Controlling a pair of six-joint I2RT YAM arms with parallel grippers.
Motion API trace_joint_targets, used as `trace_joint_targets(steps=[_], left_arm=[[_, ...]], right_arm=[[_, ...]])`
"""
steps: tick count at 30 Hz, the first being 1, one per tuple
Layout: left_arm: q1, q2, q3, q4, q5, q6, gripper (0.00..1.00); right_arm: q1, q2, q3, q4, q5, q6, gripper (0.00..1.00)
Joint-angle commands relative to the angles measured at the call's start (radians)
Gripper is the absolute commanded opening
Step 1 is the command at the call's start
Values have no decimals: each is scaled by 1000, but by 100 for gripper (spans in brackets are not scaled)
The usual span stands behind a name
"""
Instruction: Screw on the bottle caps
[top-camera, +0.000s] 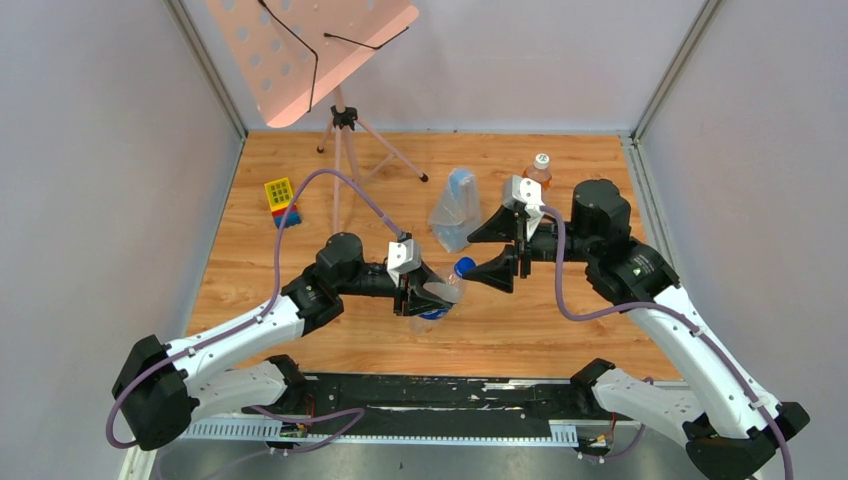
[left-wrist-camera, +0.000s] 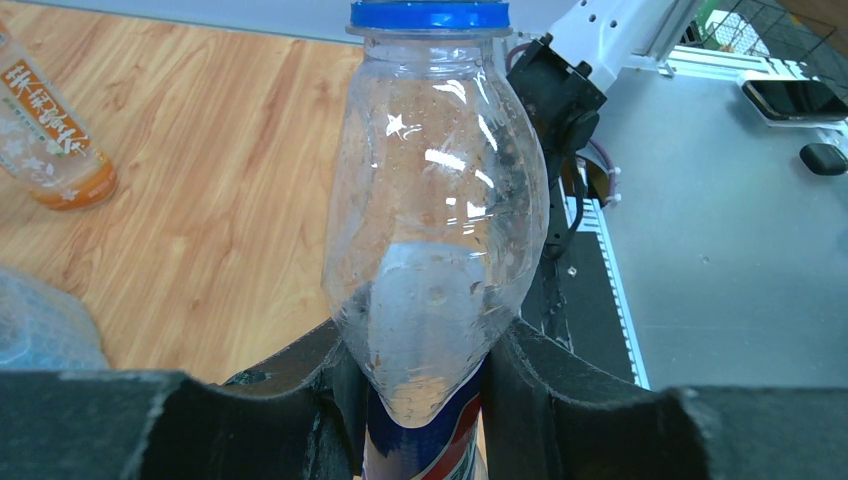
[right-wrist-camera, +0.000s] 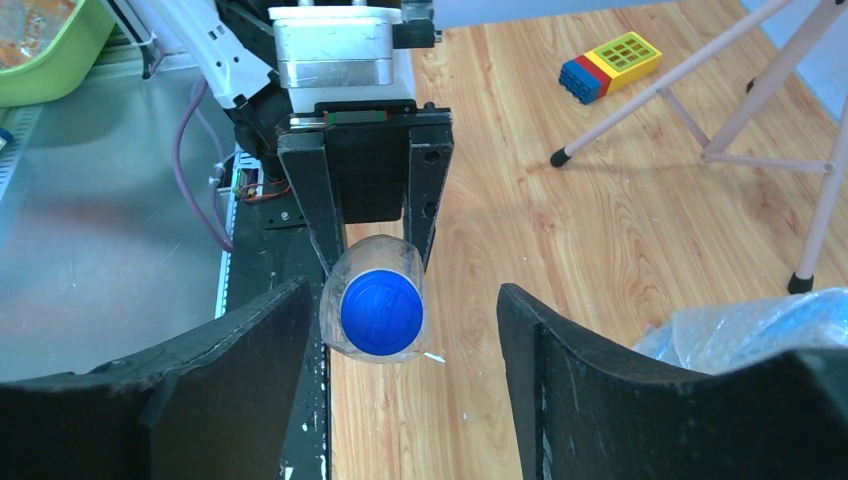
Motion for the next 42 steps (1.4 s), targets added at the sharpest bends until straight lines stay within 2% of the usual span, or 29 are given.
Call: trace_joint_targets(steps=[1, 11, 21, 25, 31, 34, 35, 38, 39, 42], left_arm=[[3, -18, 41, 40, 40, -8, 40], [4, -28, 48, 36, 38, -3, 40], [3, -33, 76, 17, 9, 17, 39], [4, -41, 102, -15, -75, 58, 39], [-5, -55, 112, -19, -265, 125, 39], [-53, -60, 112, -29, -454, 198, 38], [-85, -59, 114, -30, -499, 217, 38], [-157, -40, 112, -8, -755, 311, 38], [-196, -33, 112, 0, -860, 334, 37], [-266, 31, 120, 53, -1038, 455, 37]], right_arm=[[-9, -8, -9, 42, -96, -48, 68], [-14, 7, -9, 29, -134, -56, 61], [-18, 38, 2, 20, -140, -39, 40], [-18, 60, 16, 14, -132, -11, 28], [-18, 84, 25, 1, -56, 65, 7], [-18, 99, 30, -5, 3, 134, 1], [-18, 107, 35, -5, 28, 166, 0], [-18, 136, 48, -16, 99, 300, 0], [-17, 152, 55, -23, 137, 379, 0], [-18, 198, 70, -57, 262, 591, 0]])
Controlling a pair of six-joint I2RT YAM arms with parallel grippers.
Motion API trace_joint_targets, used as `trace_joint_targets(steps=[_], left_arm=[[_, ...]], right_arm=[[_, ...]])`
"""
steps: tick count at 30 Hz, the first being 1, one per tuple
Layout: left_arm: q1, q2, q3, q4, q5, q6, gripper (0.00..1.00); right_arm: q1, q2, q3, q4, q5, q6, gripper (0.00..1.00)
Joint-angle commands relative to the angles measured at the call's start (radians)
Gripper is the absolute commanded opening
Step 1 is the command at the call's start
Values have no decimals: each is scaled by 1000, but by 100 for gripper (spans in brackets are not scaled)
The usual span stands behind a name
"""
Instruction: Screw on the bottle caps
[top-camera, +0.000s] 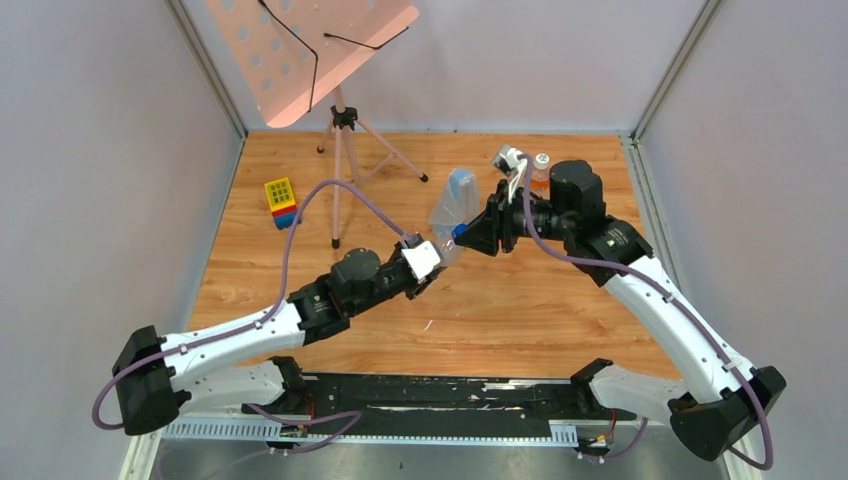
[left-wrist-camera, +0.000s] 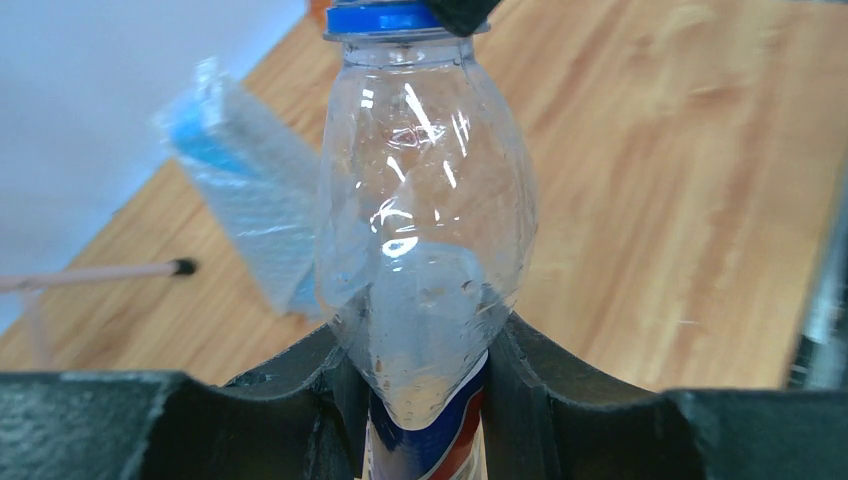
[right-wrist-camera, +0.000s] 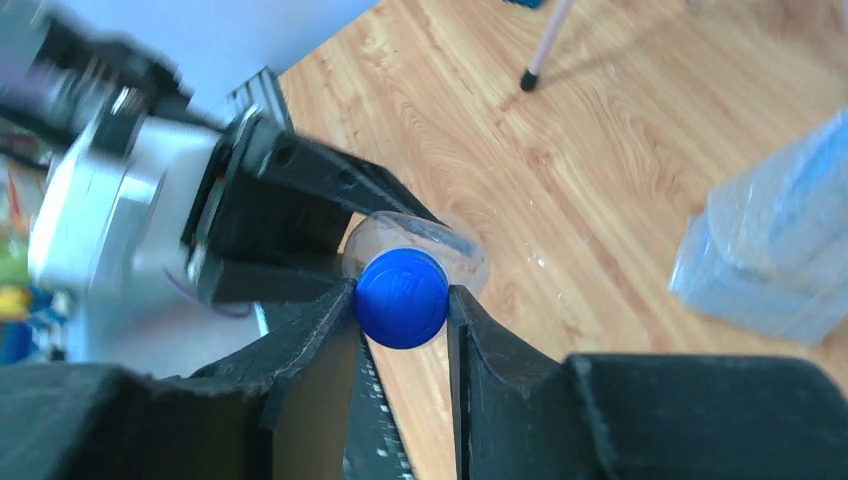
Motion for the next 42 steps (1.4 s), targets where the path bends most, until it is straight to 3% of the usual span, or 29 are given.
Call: trace_joint_targets(steps=[1, 7, 11, 16, 21, 29, 30, 31, 36, 42], left_arm=[[-120, 73, 76, 170, -427, 228, 37], [-241, 259, 94, 400, -719, 462, 37], [-250, 303, 88, 410, -742, 446, 36], [-232, 267, 68, 305, -703, 367, 36], [-164, 174, 70, 75, -520, 212, 35], [24, 51, 129, -278, 11, 113, 31], [32, 44, 148, -328, 94, 122, 31], [45, 42, 158, -350, 134, 127, 31], [80, 60, 254, -491, 378, 153, 31], [93, 112, 377, -647, 509, 203, 32]], right_arm=[[14, 82, 36, -82, 174, 408, 0], [16, 148, 28, -105, 194, 688, 0], [16, 118, 46, -104, 249, 699, 1], [14, 52, 81, -98, 292, 605, 27], [14, -14, 113, -101, 289, 400, 60], [14, -171, 48, -104, 125, 5, 81], [13, -195, 33, -104, 112, -26, 94], [15, -218, 19, -102, 90, -57, 99], [14, -281, -22, -147, -22, -288, 100], [22, -297, -53, -244, -39, -509, 96]])
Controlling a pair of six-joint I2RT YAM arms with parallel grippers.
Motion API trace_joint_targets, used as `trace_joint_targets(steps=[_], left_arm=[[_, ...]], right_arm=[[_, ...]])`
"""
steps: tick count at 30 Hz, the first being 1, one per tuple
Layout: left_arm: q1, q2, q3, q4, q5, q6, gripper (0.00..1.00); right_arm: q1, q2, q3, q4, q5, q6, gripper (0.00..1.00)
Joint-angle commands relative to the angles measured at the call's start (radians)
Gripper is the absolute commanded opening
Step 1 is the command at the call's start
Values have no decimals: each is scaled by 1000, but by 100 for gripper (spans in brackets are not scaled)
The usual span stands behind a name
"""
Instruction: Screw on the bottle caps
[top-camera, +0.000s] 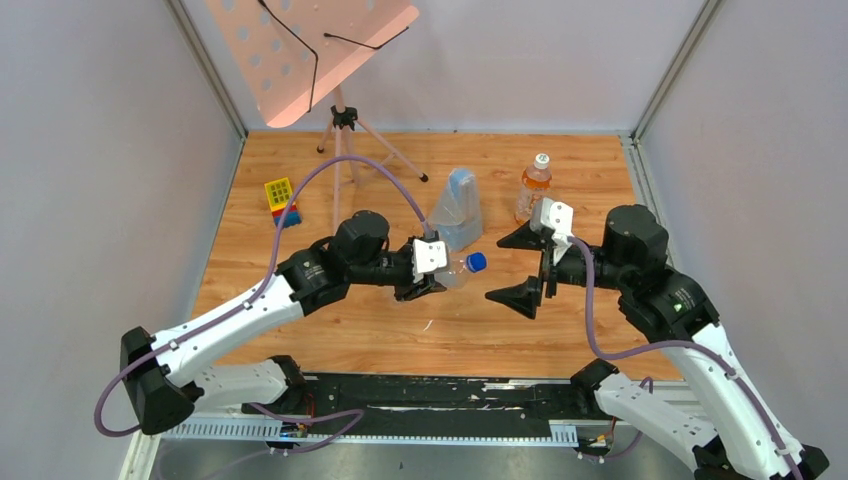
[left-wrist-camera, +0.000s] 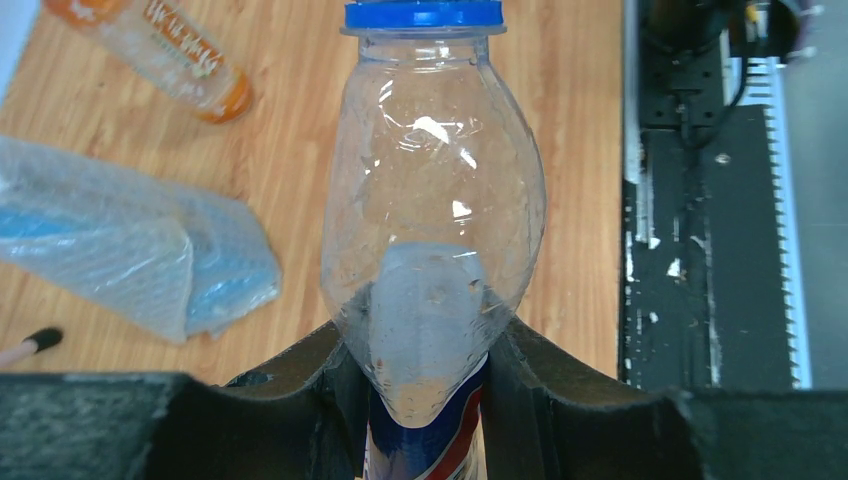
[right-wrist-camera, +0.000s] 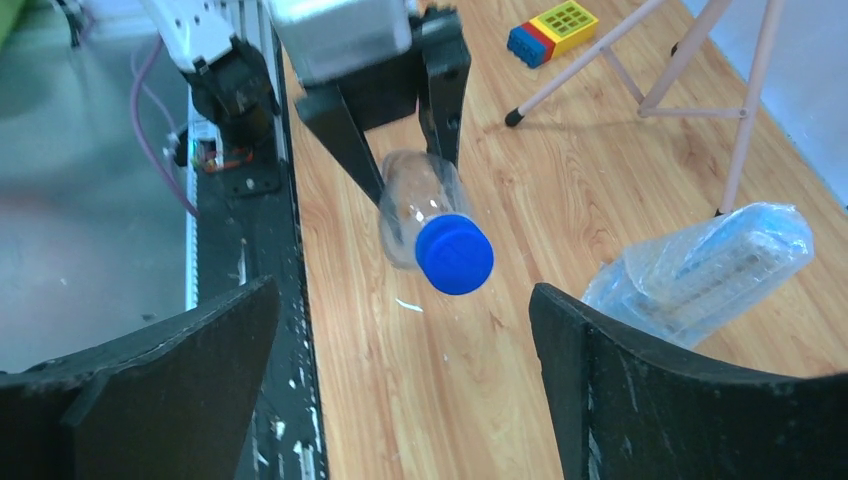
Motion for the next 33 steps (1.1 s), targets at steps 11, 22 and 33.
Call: trace_joint_targets(steps=[11, 22, 33], left_arm=[[10, 75, 179, -252, 220, 94, 33], [10, 78, 188, -263, 223, 107, 33], [10, 79, 189, -251, 189, 109, 33]], right_arm=[[48, 36, -11, -94, -75, -294, 85], [64, 98, 22, -116, -107, -293, 56], [71, 142, 34, -120, -130, -250, 26]])
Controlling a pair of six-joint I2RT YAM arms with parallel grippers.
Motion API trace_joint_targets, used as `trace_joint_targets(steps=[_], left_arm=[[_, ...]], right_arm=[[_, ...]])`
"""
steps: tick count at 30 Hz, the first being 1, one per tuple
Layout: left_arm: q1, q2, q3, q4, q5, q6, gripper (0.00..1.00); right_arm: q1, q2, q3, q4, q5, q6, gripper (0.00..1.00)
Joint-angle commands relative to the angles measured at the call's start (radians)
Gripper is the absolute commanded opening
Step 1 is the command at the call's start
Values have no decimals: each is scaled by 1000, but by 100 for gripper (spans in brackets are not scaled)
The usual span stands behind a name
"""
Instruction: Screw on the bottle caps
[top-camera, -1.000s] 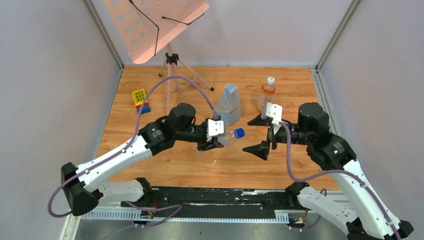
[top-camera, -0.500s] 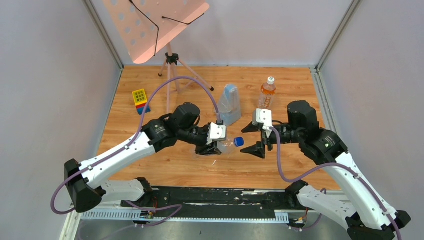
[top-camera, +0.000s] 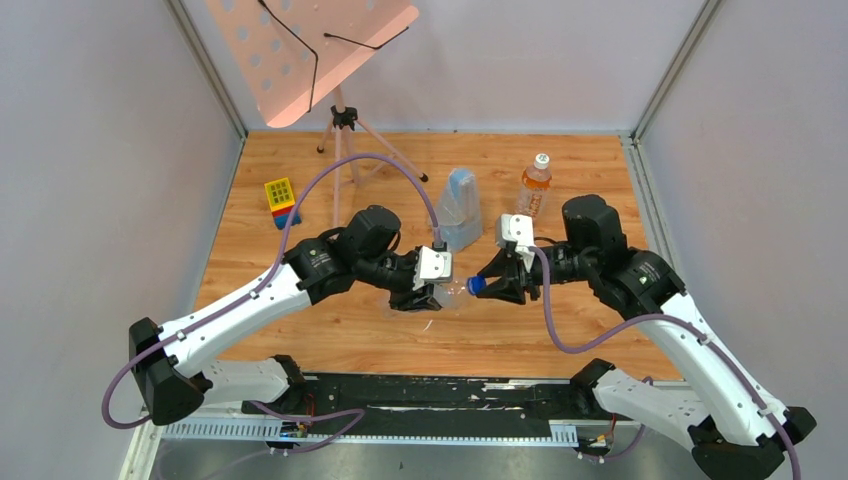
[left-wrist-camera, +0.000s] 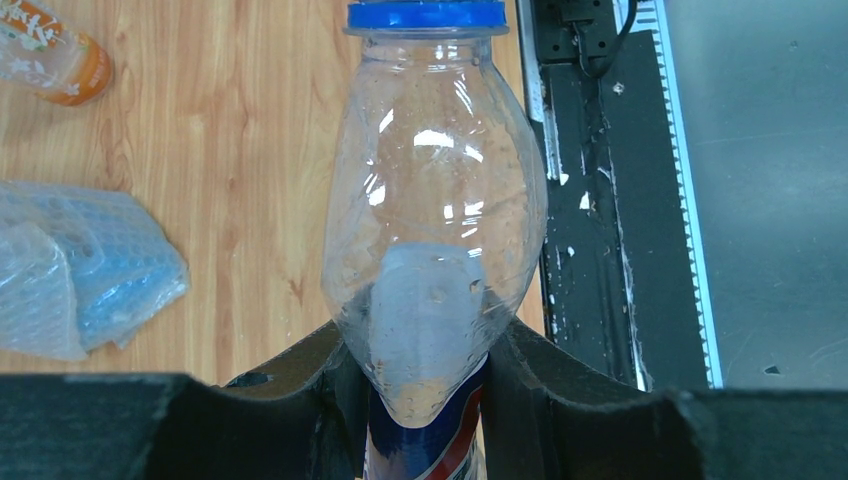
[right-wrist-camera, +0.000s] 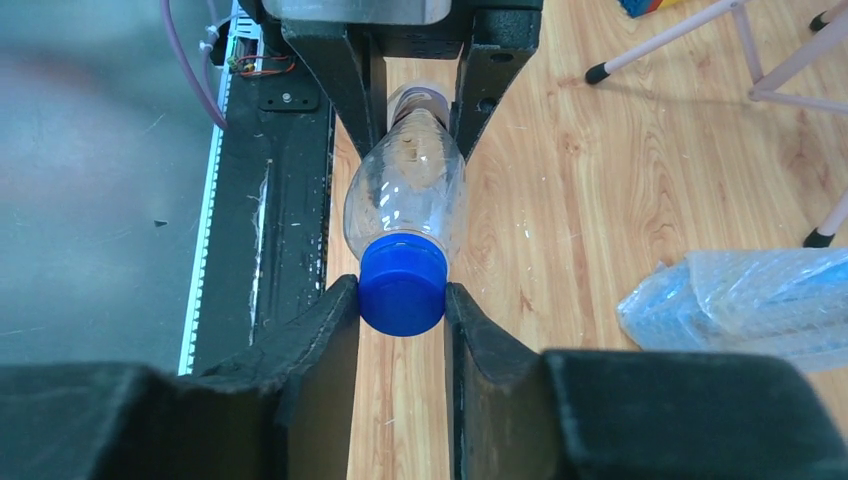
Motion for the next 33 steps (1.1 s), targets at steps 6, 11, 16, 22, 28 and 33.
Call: trace_joint_targets(steps=[6, 11, 16, 22, 28, 33], left_arm=[[0, -53, 11, 141, -249, 4, 32], [-54, -141, -68, 284, -521, 99, 32], [-161, -206, -201, 467, -765, 265, 33], [-255, -191, -325, 694, -1012, 494, 34], [-271, -168, -324, 623, -1014, 489, 36], [-208, -145, -225, 378, -833, 377, 36]], right_arm=[[7, 75, 44, 43, 2, 197, 6], [4, 157, 78, 109, 97, 518, 0], [-58, 274, 142, 112, 257, 964, 0], [-157, 316, 86, 172, 153, 1386, 0], [-158, 299, 104, 195, 121, 1344, 16], [-159, 213, 99, 193, 126, 1081, 53]])
